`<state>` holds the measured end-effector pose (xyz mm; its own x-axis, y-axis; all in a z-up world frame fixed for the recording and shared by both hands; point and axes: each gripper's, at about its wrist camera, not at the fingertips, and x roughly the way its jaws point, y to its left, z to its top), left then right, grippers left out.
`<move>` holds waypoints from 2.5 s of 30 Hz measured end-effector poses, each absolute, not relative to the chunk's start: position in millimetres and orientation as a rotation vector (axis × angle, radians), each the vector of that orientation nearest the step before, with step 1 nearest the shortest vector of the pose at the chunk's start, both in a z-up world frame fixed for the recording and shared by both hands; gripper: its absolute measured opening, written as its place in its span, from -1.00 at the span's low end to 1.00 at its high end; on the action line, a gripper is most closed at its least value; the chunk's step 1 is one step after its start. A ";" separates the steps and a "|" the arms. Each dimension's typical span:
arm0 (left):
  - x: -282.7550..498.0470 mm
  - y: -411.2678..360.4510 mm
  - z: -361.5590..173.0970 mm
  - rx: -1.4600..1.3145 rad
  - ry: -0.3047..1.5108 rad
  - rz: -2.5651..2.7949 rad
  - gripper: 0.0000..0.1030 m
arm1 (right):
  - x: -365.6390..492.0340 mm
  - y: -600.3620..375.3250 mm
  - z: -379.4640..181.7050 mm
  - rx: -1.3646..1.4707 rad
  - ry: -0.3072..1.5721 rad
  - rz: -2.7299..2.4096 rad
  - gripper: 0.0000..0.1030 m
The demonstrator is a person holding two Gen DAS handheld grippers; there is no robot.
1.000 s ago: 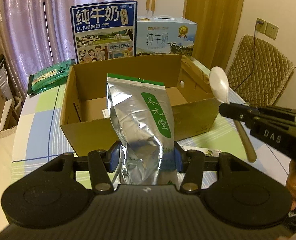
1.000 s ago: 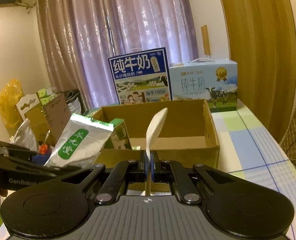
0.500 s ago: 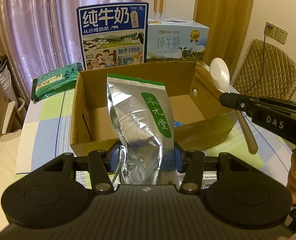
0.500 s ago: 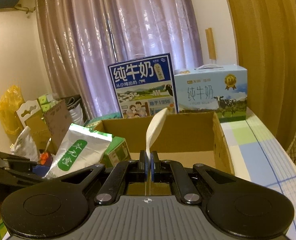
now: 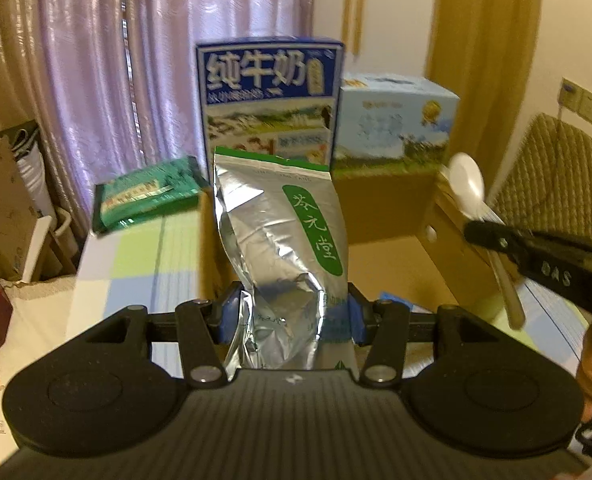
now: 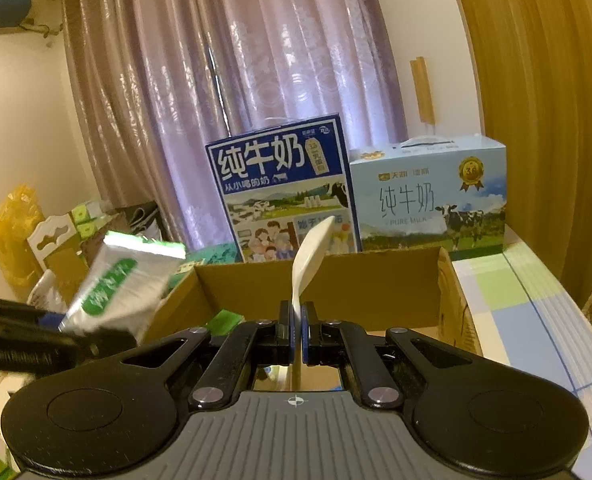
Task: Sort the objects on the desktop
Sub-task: 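Carry the foil bag and spoon over the cardboard box with both tools, then open both grippers to drop the foil bag and spoon into the box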
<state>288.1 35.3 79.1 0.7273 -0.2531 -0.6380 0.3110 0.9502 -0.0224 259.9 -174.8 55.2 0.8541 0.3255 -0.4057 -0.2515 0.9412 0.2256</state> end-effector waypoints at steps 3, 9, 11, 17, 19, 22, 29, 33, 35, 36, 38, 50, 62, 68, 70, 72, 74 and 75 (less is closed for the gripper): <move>303.6 42.1 81.4 0.085 0.678 -0.282 -0.09 | 269.7 -173.5 55.1 0.175 0.454 0.300 -1.00; 336.7 42.1 75.3 0.103 0.687 -0.253 -0.09 | 286.1 -169.9 52.5 0.167 0.451 0.295 -1.00; 344.7 40.4 71.9 0.103 0.693 -0.260 -0.09 | 292.0 -170.4 50.8 0.168 0.455 0.293 -1.00; 363.9 38.0 71.1 0.096 0.678 -0.255 -0.09 | 304.2 -172.6 47.4 0.171 0.460 0.283 -1.00; 369.2 38.0 69.4 0.099 0.665 -0.240 -0.09 | 307.8 -174.9 44.6 0.171 0.465 0.276 -1.00; 377.4 37.2 61.0 0.107 0.665 -0.217 -0.09 | 310.3 -179.1 40.7 0.176 0.476 0.266 -1.00; 384.2 12.6 42.9 0.130 0.687 -0.270 -0.09 | 313.4 -182.0 40.1 0.182 0.482 0.260 -1.00; 385.4 -3.3 32.9 0.134 0.696 -0.305 -0.09 | 317.8 -185.5 38.3 0.186 0.489 0.252 -1.00; 385.8 -8.8 29.0 0.122 0.705 -0.321 -0.09 | 319.6 -187.4 36.8 0.186 0.494 0.247 -1.00; 385.9 -11.7 27.4 0.115 0.711 -0.333 -0.09 | 320.1 -188.4 36.0 0.185 0.497 0.245 -1.00; 385.6 -17.6 25.2 0.102 0.719 -0.357 -0.09 | 321.3 -190.2 34.1 0.185 0.503 0.242 -1.00; 384.9 -29.4 21.1 0.114 0.730 -0.369 -0.09 | 324.9 -197.4 26.8 0.194 0.531 0.233 -1.00; 380.1 -21.7 34.5 0.097 0.693 -0.358 -0.02 | 326.8 -197.1 20.8 0.230 0.550 0.272 -0.99; 377.5 -15.6 33.9 0.101 0.695 -0.343 -0.02 | 327.3 -201.4 16.7 0.250 0.553 0.268 -0.95; 377.0 -14.1 32.7 0.100 0.698 -0.341 -0.02 | 327.2 -204.1 16.6 0.257 0.550 0.261 -0.58; 376.6 -12.2 31.8 0.098 0.699 -0.340 0.01 | 326.7 -206.4 16.7 0.269 0.545 0.255 -0.02; 375.0 -10.6 31.7 0.100 0.699 -0.342 0.02 | 326.2 -207.9 17.6 0.272 0.540 0.251 0.04; 374.5 -10.0 31.7 0.101 0.698 -0.344 0.02 | 326.2 -208.0 18.1 0.272 0.540 0.252 0.04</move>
